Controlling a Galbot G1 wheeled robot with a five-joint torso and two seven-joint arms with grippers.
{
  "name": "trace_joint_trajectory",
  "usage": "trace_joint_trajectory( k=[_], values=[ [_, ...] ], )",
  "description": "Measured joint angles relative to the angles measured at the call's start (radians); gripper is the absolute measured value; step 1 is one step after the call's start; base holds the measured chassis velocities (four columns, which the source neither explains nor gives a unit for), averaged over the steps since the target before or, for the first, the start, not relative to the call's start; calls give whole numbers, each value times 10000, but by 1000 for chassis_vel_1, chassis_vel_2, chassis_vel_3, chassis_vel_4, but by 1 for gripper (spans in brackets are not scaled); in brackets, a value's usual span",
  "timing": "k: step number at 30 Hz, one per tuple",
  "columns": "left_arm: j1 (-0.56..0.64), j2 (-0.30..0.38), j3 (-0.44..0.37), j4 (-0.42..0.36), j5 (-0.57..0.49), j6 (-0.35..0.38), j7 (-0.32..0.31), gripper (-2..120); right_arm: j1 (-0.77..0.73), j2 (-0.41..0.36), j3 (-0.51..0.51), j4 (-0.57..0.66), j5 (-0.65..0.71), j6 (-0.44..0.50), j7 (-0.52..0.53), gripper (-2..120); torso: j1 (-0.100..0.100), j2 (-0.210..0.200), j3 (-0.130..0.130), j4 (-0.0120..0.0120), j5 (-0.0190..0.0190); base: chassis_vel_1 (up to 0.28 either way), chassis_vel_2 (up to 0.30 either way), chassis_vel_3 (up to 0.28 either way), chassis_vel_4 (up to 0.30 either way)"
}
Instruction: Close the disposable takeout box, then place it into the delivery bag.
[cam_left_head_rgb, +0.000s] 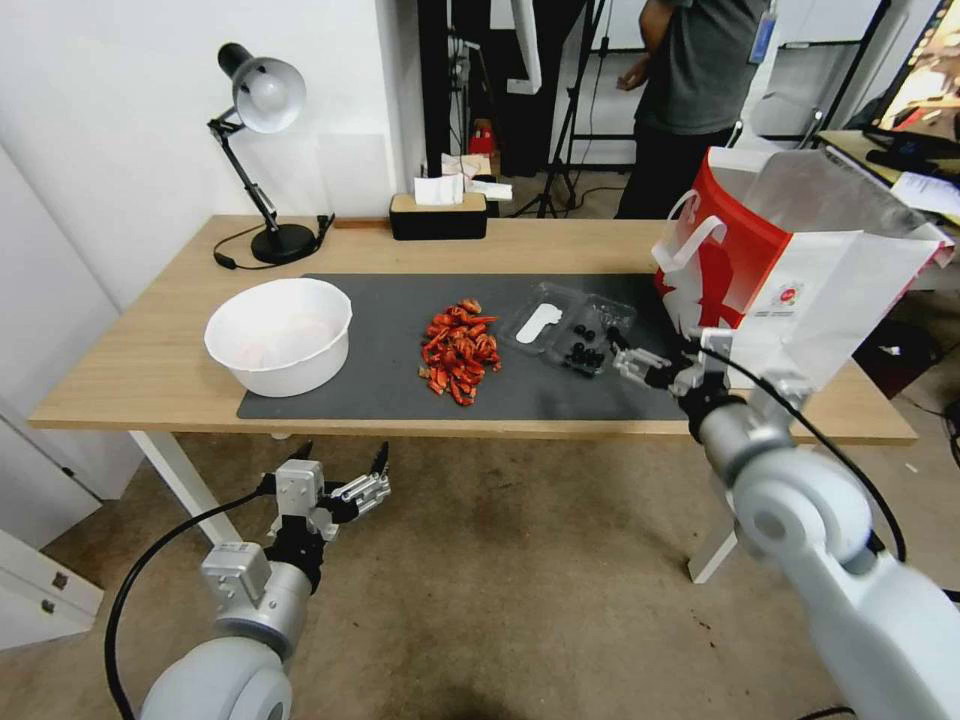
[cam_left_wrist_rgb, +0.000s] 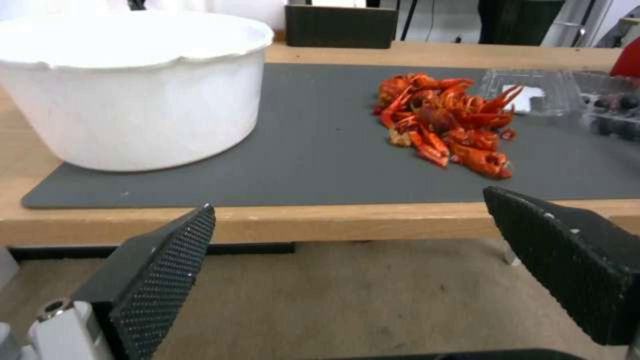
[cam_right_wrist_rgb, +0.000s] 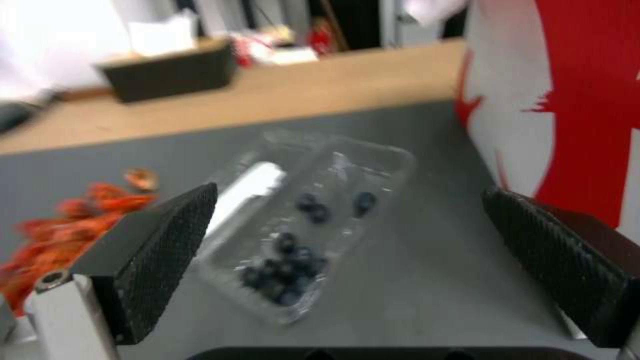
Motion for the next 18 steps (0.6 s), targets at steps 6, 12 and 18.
trace_joint_trajectory(
  k=[6,12,18],
  values=[
    [33,-72,-8,108,99,-7,17,100,1897,-9,-1219,-960,2140,-1038,2255,100,0,0,-1,-3,0,0,0,0,0],
    [31,-112,20,133,131,-7,21,100,2729,260,-2033,-1765,2870,-1473,3474,100,1,-1,0,-1,5,0,0,0,0],
    [72,-119,-15,116,135,-8,30,100,3235,447,-2568,-2154,3012,-1666,4032,100,0,-1,-2,-1,-2,0,0,0,0]
  ],
)
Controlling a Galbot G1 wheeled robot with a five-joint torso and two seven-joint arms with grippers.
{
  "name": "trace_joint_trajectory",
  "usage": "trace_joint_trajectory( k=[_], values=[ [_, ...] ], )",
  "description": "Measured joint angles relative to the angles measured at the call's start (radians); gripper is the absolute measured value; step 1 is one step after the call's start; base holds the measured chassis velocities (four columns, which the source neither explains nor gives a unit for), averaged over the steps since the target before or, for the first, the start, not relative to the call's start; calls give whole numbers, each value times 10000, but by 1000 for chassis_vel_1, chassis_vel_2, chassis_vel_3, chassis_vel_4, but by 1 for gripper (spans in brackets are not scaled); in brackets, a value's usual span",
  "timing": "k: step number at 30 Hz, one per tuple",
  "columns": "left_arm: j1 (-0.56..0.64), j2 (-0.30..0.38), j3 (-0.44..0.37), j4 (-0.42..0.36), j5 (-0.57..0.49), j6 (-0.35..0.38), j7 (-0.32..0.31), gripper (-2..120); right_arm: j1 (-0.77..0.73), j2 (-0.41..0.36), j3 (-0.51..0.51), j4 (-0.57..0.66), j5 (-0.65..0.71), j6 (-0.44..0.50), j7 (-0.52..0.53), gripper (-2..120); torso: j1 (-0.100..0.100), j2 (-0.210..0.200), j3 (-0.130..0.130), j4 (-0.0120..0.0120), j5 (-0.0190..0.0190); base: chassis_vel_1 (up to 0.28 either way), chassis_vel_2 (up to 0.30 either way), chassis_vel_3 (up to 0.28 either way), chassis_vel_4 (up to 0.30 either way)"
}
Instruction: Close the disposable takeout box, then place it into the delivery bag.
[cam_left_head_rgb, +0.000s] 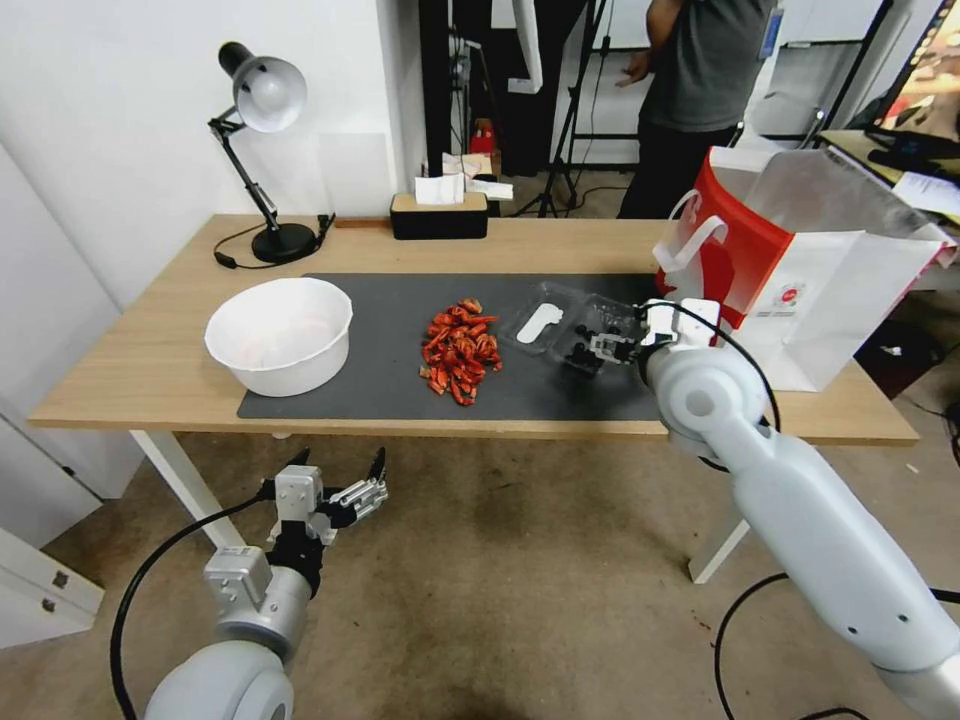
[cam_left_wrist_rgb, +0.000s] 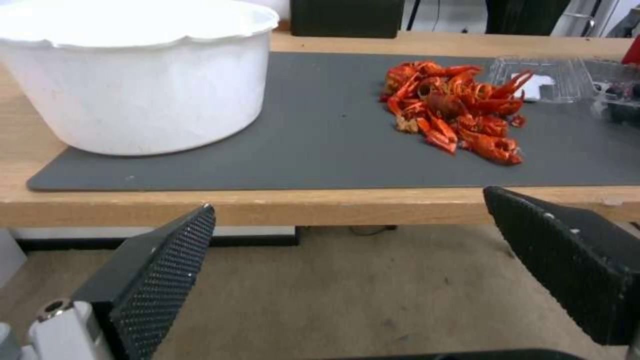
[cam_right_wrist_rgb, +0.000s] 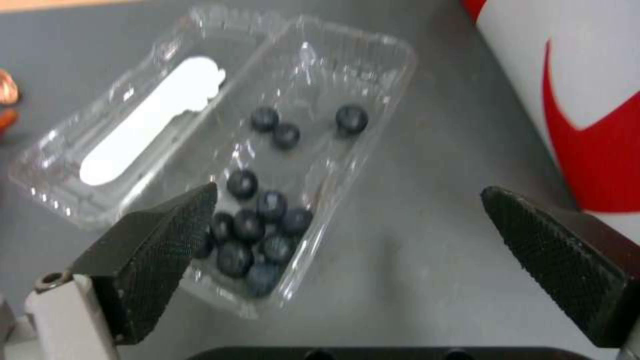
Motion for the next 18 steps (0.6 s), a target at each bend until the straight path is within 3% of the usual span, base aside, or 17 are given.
trace_joint_trajectory(
  k=[6,18],
  values=[
    [94,-79,-5,-33,73,-30,24,100,33,-135,-389,-76,779,-2,570,100,0,2,0,-2,2,0,0,0,0],
    [55,-99,50,-33,121,-30,22,100,174,-19,-738,-349,980,35,840,100,-1,2,0,-1,2,0,0,0,0]
  ],
)
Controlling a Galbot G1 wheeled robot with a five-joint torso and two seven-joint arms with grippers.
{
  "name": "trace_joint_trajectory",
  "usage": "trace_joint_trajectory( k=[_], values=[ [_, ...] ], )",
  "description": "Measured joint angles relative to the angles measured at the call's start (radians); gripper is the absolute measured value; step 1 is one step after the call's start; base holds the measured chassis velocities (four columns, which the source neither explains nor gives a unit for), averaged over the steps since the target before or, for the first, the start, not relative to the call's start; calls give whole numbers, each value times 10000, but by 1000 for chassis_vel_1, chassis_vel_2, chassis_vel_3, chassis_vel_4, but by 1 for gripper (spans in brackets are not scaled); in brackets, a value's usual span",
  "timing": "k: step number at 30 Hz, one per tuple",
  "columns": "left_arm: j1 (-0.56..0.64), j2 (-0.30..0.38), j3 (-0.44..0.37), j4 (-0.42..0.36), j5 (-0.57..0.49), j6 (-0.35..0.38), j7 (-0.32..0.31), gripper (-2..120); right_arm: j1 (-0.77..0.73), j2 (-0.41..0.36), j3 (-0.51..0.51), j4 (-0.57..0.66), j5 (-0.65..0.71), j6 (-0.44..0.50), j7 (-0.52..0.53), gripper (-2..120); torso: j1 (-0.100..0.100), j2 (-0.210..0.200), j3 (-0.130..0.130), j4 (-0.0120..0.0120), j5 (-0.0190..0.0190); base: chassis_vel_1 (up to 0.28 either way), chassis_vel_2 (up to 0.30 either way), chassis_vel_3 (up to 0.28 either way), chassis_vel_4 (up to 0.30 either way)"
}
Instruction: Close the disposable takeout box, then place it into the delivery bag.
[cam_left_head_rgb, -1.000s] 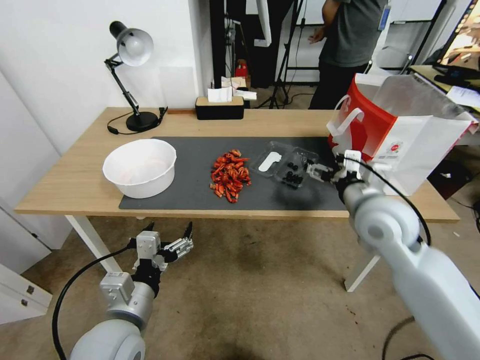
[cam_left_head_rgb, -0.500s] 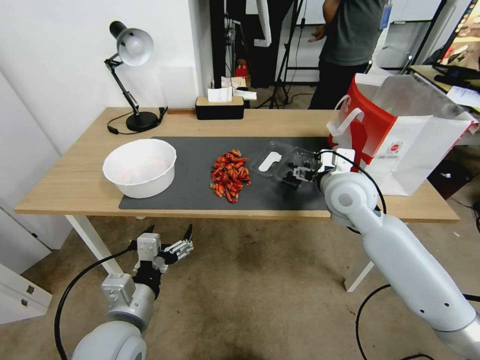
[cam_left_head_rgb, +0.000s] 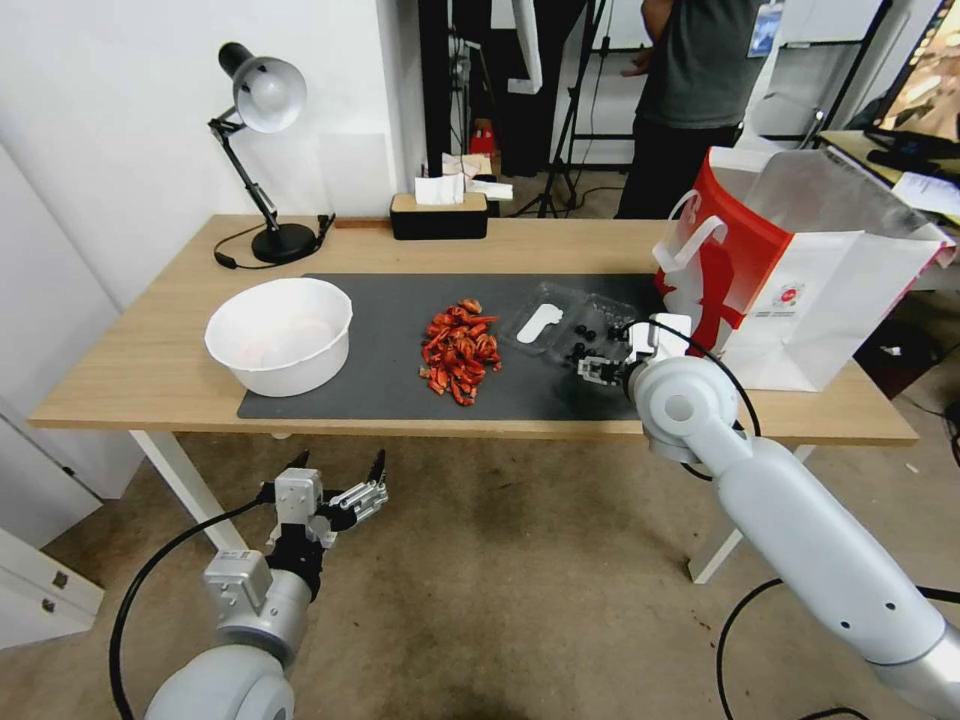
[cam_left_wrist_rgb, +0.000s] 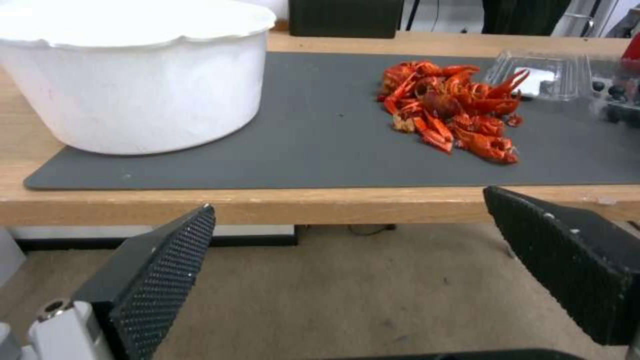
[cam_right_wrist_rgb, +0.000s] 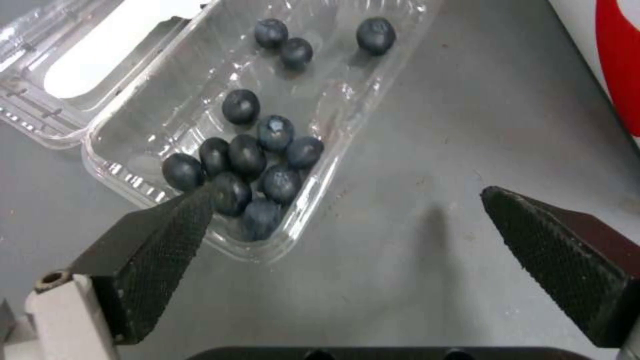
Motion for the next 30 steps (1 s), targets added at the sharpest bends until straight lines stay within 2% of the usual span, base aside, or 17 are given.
trace_joint_trajectory(
  k=[13,30],
  values=[
    [0,44,-34,-29,-8,-29,-19,100,96,60,31,-96,213,17,182,100,-1,0,0,0,1,0,0,0,0],
    [-80,91,9,17,-51,-195,-27,100,157,-390,66,-24,760,30,377,100,-1,0,1,0,0,0,0,0,0]
  ],
)
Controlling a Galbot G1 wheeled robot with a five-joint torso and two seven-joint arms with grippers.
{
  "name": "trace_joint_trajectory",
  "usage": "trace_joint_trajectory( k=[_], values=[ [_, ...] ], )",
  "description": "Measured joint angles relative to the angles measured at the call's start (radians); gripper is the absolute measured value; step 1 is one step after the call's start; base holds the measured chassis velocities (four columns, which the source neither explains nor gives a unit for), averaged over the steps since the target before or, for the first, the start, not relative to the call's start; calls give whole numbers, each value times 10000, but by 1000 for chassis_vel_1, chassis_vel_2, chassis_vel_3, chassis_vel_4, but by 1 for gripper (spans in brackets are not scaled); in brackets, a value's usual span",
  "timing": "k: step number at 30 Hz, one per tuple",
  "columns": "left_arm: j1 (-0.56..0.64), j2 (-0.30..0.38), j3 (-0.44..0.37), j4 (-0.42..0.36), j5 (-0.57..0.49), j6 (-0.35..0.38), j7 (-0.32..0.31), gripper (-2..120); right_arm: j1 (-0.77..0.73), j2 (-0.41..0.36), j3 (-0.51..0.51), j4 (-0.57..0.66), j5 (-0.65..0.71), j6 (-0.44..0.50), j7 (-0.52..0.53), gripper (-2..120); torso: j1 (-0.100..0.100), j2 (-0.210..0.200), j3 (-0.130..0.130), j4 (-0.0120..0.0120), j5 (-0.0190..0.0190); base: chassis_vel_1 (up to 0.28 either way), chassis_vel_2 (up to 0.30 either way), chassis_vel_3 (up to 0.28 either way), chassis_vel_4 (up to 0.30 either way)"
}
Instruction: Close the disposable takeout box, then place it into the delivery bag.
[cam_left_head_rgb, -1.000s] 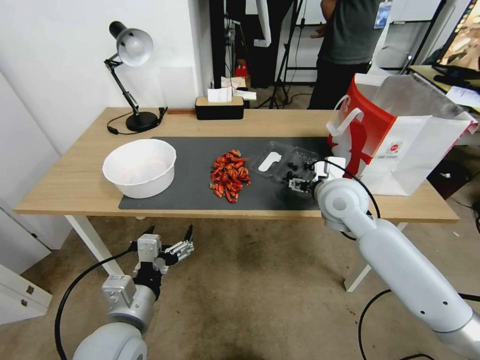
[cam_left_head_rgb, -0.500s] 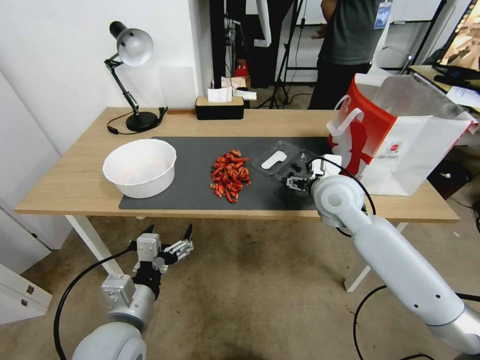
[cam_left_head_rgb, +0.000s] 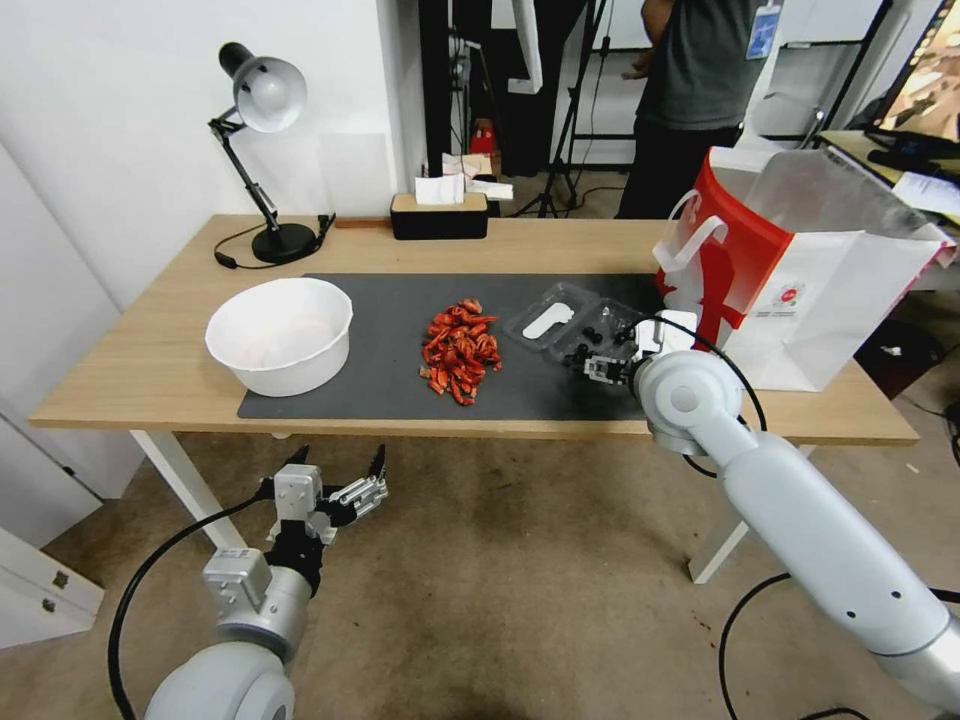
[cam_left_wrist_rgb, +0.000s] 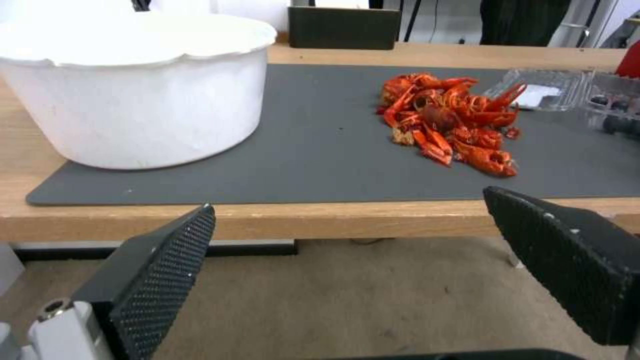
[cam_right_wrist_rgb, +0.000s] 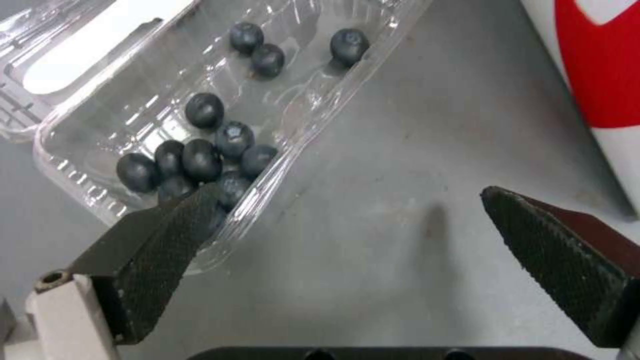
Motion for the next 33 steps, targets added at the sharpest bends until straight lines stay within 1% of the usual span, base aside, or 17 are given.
trace_joint_trajectory(
  k=[13,23,33],
  values=[
    [-8,-77,16,-10,0,-44,-19,100,177,-286,-130,2,470,2,174,100,0,0,-1,0,1,0,0,0,0],
    [-12,-107,38,-36,14,-60,-27,100,220,-388,-166,9,559,2,202,100,0,0,0,0,1,0,0,0,0],
    [-63,-98,52,-37,14,-86,-40,100,338,-901,-266,41,849,2,211,100,0,0,-1,0,1,0,0,0,0]
  ],
)
